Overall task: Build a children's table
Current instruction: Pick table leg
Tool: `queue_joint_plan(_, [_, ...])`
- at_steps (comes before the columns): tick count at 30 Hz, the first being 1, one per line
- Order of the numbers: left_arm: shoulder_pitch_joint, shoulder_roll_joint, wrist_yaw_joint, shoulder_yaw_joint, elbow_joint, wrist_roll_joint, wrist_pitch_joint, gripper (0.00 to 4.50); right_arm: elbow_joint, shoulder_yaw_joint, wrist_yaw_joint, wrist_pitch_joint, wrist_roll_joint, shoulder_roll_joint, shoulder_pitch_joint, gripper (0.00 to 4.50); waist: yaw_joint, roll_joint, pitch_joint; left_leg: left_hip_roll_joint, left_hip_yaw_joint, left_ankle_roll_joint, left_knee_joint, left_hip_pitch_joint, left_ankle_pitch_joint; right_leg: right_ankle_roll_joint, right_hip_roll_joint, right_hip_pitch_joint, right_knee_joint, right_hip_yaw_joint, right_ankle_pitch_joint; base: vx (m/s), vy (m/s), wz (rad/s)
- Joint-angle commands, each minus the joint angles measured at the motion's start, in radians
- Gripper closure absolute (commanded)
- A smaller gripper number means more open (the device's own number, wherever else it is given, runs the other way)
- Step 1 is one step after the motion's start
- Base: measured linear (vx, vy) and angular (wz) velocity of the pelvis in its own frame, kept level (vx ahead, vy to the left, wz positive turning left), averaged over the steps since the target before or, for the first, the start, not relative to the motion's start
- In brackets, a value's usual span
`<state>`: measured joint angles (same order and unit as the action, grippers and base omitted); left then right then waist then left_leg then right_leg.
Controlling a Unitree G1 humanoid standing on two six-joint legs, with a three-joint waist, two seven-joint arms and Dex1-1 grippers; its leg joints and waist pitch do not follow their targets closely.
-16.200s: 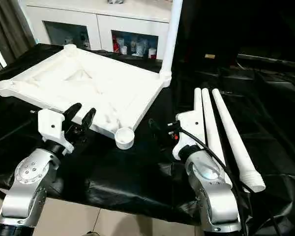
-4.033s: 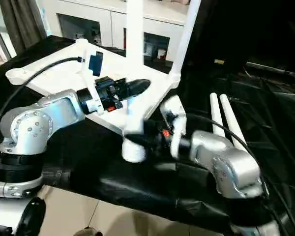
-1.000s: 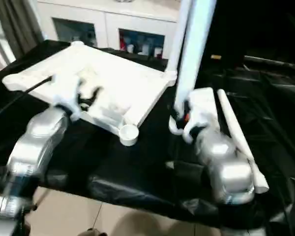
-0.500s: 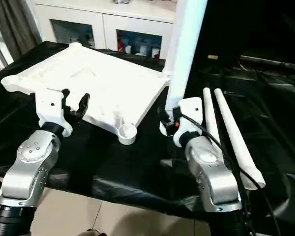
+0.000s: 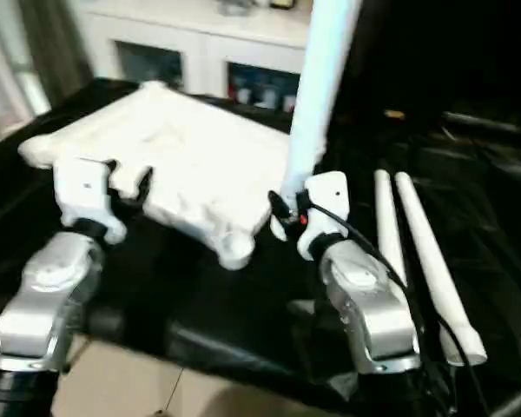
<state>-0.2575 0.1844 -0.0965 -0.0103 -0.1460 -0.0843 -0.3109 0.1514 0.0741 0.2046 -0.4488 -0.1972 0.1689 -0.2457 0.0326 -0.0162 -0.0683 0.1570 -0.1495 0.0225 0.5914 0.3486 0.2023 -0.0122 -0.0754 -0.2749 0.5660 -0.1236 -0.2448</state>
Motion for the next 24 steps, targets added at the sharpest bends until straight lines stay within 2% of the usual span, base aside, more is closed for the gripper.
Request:
queue_joint_plan(1, [-0.014,0.004,-0.009,0.004,-0.013,-0.002,-0.017,1.38,0.005,-0.009,0.005,0.013,0.005,-0.007,-0.007,2.59,-0.009,-0.020,0.094,0.066,0.037,-0.105,-0.077,-0.038,0.101,0.163,-0.039,0.033,-0.037,0.041,-0.087,0.160,0.021,0.01])
queue_joint_plan(2, [-0.015,0.003,-0.010,0.004,-0.012,-0.004,-0.016,1.38,0.005,-0.011,0.004,0.011,0.003,-0.009,-0.006,2.59,-0.018,-0.019,0.094,0.075,0.051,-0.147,-0.078,-0.054,0.069,0.168,-0.030,0.017,-0.018,0.036,-0.035,0.160,0.021,0.01])
queue_joint_plan(3, [-0.015,0.003,-0.010,0.004,-0.012,-0.004,-0.016,1.38,0.005,-0.011,0.004,0.011,0.003,-0.009,-0.006,2.59,-0.034,-0.025,0.099,0.094,0.079,-0.253,-0.067,-0.104,-0.005,0.162,-0.023,-0.028,0.013,0.027,0.005,0.163,0.010,0.00])
queue_joint_plan(4, [-0.018,0.003,-0.014,0.005,-0.008,-0.003,-0.014,1.38,0.009,-0.007,0.005,0.013,0.011,-0.002,-0.004,2.59,-0.043,-0.035,0.099,0.130,0.071,-0.237,-0.057,-0.166,-0.002,0.162,-0.029,-0.087,0.033,0.038,-0.018,0.137,-0.022,-0.04])
queue_joint_plan(5, [-0.019,0.003,-0.017,0.005,-0.006,-0.005,-0.013,1.38,0.013,-0.002,0.006,0.013,0.018,0.004,-0.002,2.59,-0.049,-0.018,0.087,0.133,0.112,-0.362,-0.064,-0.147,-0.043,0.110,-0.038,-0.099,0.062,0.048,-0.016,0.137,-0.022,-0.04])
queue_joint_plan(6, [-0.019,0.003,-0.020,0.006,-0.005,-0.006,-0.013,1.38,0.017,0.002,0.007,0.008,0.020,0.009,0.000,2.59,-0.031,0.009,0.084,0.082,0.062,-0.368,-0.032,-0.102,-0.024,0.127,-0.071,-0.065,0.024,0.085,0.074,0.114,-0.055,-0.02])
queue_joint_plan(7, [-0.019,0.005,-0.021,0.004,-0.004,-0.003,-0.013,1.38,0.016,0.004,0.007,0.004,0.023,0.012,0.001,2.59,-0.016,0.029,0.080,0.014,0.008,-0.331,-0.006,-0.029,0.018,0.162,-0.079,0.004,-0.004,0.119,0.131,0.097,-0.062,0.08])
queue_joint_plan(8, [-0.017,0.007,-0.024,0.002,-0.003,-0.003,-0.013,1.38,0.013,0.003,0.007,0.002,0.023,0.014,0.002,2.59,0.027,0.034,0.091,-0.027,0.005,-0.253,0.078,0.082,0.069,0.216,-0.155,0.118,-0.045,0.204,0.161,0.097,-0.062,0.08])
queue_joint_plan(9, [-0.017,0.007,-0.030,0.001,-0.002,-0.007,-0.015,1.38,0.011,0.002,0.009,0.001,0.021,0.014,0.001,2.59,0.029,0.034,0.087,-0.003,0.029,-0.187,0.094,0.134,-0.013,0.234,-0.152,0.131,-0.023,0.193,0.294,0.106,-0.046,0.08])
queue_joint_plan(10, [-0.013,0.009,-0.036,-0.003,0.001,-0.005,-0.007,1.38,0.010,0.002,0.015,0.006,0.019,0.015,0.001,2.59,0.032,0.026,0.094,-0.001,0.036,-0.157,0.073,0.141,-0.077,0.216,-0.120,0.128,0.004,0.163,0.396,0.076,-0.028,-0.02])
queue_joint_plan(11, [-0.010,0.011,-0.037,-0.006,0.003,0.000,0.002,1.38,0.011,0.004,0.019,0.010,0.019,0.016,0.001,2.59,0.022,-0.014,0.108,0.025,0.049,-0.130,0.011,0.097,-0.273,0.152,-0.051,0.078,0.069,0.090,0.585,0.076,-0.028,-0.02])
queue_joint_plan(12, [-0.006,0.015,-0.047,-0.010,0.005,-0.002,-0.007,1.38,0.013,0.005,0.022,0.010,0.018,0.016,0.001,2.59,-0.005,-0.043,0.119,0.087,0.119,-0.256,0.031,-0.009,-0.520,0.069,-0.003,-0.026,0.130,0.062,0.525,0.000,0.000,0.00])
queue_joint_plan(13, [-0.002,0.019,-0.060,-0.016,0.007,-0.005,-0.020,1.38,0.016,0.006,0.026,0.010,0.016,0.015,0.000,2.59,-0.026,-0.044,0.123,0.134,0.166,-0.352,0.043,-0.061,-0.690,0.042,-0.025,-0.093,0.142,0.080,0.386,0.000,0.000,0.00])
queue_joint_plan(14, [-0.002,0.020,-0.060,-0.016,0.008,-0.004,-0.020,1.38,0.016,0.006,0.026,0.010,0.016,0.015,0.000,2.59,-0.037,-0.030,0.124,0.167,0.217,-0.407,0.054,-0.087,-1.017,-0.001,-0.085,-0.141,0.120,0.142,0.249,0.000,0.000,0.00])
queue_joint_plan(15, [0.001,0.037,-0.073,-0.024,0.030,0.013,-0.020,1.38,0.018,0.011,0.034,0.011,0.018,0.015,-0.003,2.59,-0.020,-0.005,0.116,0.083,0.179,-0.322,0.060,-0.024,-0.980,-0.015,-0.092,-0.108,0.081,0.160,0.324,-0.069,0.009,-0.24])
queue_joint_plan(16, [0.000,0.048,-0.083,-0.029,0.040,0.023,-0.011,1.38,0.018,0.014,0.036,0.012,0.018,0.016,-0.004,2.59,-0.007,0.011,0.107,0.031,0.132,-0.261,0.056,0.022,-0.817,-0.003,-0.080,-0.077,0.057,0.153,0.367,-0.107,0.045,-0.16])
queue_joint_plan(17, [0.000,0.051,-0.086,-0.031,0.043,0.026,-0.008,1.38,0.018,0.014,0.037,0.012,0.018,0.016,-0.005,2.59,0.016,0.017,0.102,-0.008,0.081,-0.170,0.035,0.055,-0.470,0.019,-0.071,-0.044,0.048,0.143,0.408,-0.107,0.045,-0.16])
queue_joint_plan(18, [-0.001,0.065,-0.109,-0.037,0.059,0.028,-0.004,1.38,0.019,0.016,0.040,0.011,0.016,0.017,-0.006,2.59,0.022,0.016,0.097,-0.002,0.072,-0.132,0.022,0.053,-0.306,0.035,-0.072,-0.042,0.040,0.141,0.372,-0.103,0.011,-0.03])
queue_joint_plan(19, [-0.006,0.088,-0.154,-0.051,0.075,0.024,0.006,1.38,0.019,0.017,0.045,0.011,0.013,0.019,-0.008,2.59,0.018,0.008,0.087,0.013,0.068,-0.057,-0.009,0.048,-0.071,0.086,-0.067,-0.033,0.029,0.130,0.207,-0.114,-0.010,-0.02])
queue_joint_plan(20, [-0.011,0.112,-0.212,-0.064,0.086,0.007,0.007,1.11,0.019,0.019,0.054,0.011,0.010,0.023,-0.010,2.59,0.008,-0.002,0.080,0.026,0.065,0.000,-0.034,0.035,0.088,0.136,-0.054,-0.039,0.021,0.121,0.041,-0.114,-0.010,-0.02])
queue_joint_plan(21, [-0.016,0.130,-0.263,-0.071,0.095,-0.016,0.000,1.11,0.017,0.018,0.063,0.010,0.008,0.025,-0.013,2.59,0.000,-0.006,0.074,0.035,0.058,0.049,-0.052,0.024,0.229,0.166,-0.046,-0.048,0.010,0.121,-0.099,-0.119,0.002,-0.06])
queue_joint_plan(22, [-0.025,0.166,-0.347,-0.092,0.104,-0.035,0.004,1.04,0.015,0.016,0.076,0.008,0.003,0.030,-0.017,2.59,-0.003,-0.004,0.068,0.036,0.058,0.067,-0.061,0.026,0.285,0.169,-0.045,-0.050,0.006,0.122,-0.160,-0.123,0.011,-0.10])
queue_joint_plan(23, [-0.035,0.193,-0.395,-0.112,0.117,-0.030,0.012,1.04,0.017,0.015,0.094,0.002,-0.008,0.035,-0.018,2.59,-0.002,-0.007,0.064,0.038,0.056,0.096,-0.067,0.020,0.384,0.157,-0.049,-0.064,-0.005,0.126,-0.281,-0.123,0.011,-0.10])
queue_joint_plan(24, [-0.055,0.250,-0.492,-0.155,0.144,-0.016,0.031,1.01,0.020,0.014,0.130,-0.010,-0.032,0.046,-0.020,2.59,-0.002,-0.004,0.063,0.038,0.055,0.101,-0.067,0.014,0.418,0.148,-0.050,-0.071,-0.013,0.130,-0.324,-0.117,0.010,-0.07])
